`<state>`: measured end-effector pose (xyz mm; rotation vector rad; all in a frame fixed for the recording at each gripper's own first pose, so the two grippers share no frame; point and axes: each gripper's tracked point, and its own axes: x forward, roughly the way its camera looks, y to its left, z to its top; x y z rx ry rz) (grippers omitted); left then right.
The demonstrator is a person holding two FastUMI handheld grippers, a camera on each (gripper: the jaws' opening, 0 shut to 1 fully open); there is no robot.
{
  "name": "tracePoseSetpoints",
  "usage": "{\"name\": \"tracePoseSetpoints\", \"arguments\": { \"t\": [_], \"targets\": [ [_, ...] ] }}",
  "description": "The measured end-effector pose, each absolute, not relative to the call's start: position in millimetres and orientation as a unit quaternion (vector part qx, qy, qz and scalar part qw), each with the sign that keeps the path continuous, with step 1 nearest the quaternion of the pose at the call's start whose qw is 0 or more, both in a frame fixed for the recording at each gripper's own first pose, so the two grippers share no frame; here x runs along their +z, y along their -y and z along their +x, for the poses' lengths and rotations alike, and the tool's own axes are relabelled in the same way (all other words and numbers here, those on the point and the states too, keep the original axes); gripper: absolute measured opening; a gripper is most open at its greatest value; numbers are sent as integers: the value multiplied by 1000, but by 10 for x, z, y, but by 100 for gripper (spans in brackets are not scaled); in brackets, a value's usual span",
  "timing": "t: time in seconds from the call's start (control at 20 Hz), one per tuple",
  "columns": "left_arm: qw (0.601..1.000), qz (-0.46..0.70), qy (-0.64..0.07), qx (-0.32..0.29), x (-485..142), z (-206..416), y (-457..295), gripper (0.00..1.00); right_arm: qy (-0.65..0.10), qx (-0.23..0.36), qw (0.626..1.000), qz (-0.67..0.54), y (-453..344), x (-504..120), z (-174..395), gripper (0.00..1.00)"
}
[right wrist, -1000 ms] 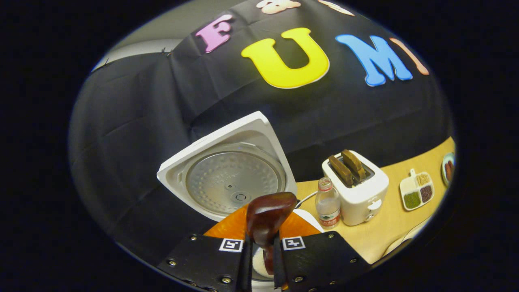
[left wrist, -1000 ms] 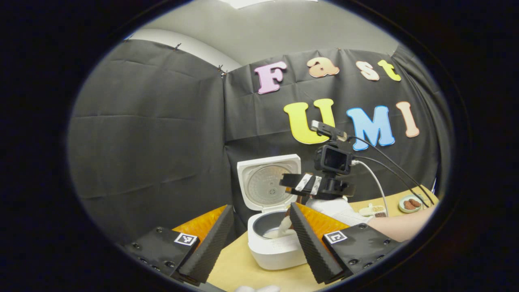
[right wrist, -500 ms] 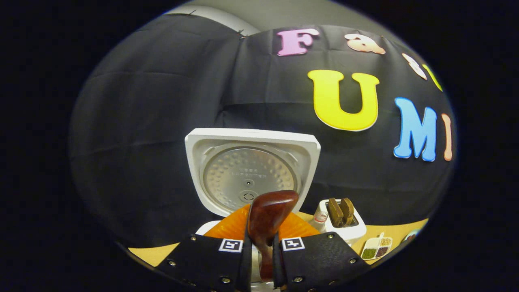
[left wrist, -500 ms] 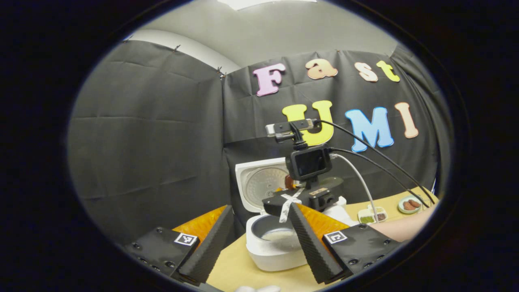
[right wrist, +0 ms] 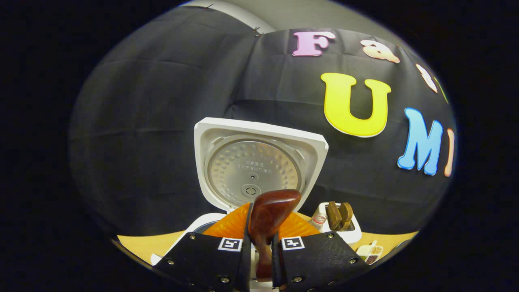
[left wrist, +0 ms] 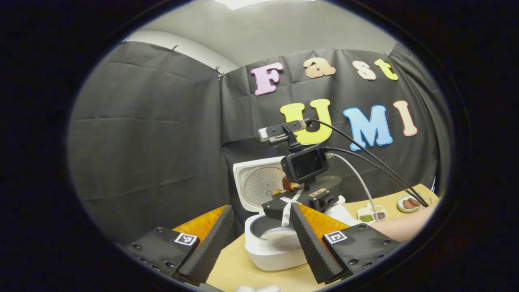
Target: Close the left gripper, press the button to open the rice cooker; take a wooden spoon from the chopstick holder with the right hand, scoop a spoonful of rice and pour it into the rice cooker, then put the wooden spoon back into the chopstick holder.
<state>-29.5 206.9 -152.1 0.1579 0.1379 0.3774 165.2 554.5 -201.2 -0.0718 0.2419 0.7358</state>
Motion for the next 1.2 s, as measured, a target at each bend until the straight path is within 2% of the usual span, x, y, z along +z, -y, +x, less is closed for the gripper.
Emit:
{"name": "tracePoseSetpoints", "arguments": {
  "t": [0.25,0.65,0.95,1.2],
  "targets": [
    [977,81,-63,187,-1465,-306,-2049,99,-226,346,897,154,-5360,-1933,1720,21],
    [984,76,-45,154,-1279,-195,-1762,98,-241,289,891,254,-4487,-1763,2064,21],
    [991,63,-35,113,-1203,-91,-1347,99,-215,167,931,244,-2839,-1920,2412,21],
    [994,57,-41,78,-1255,78,-926,99,-213,57,942,254,-1246,-2212,2528,21]
  ]
}}
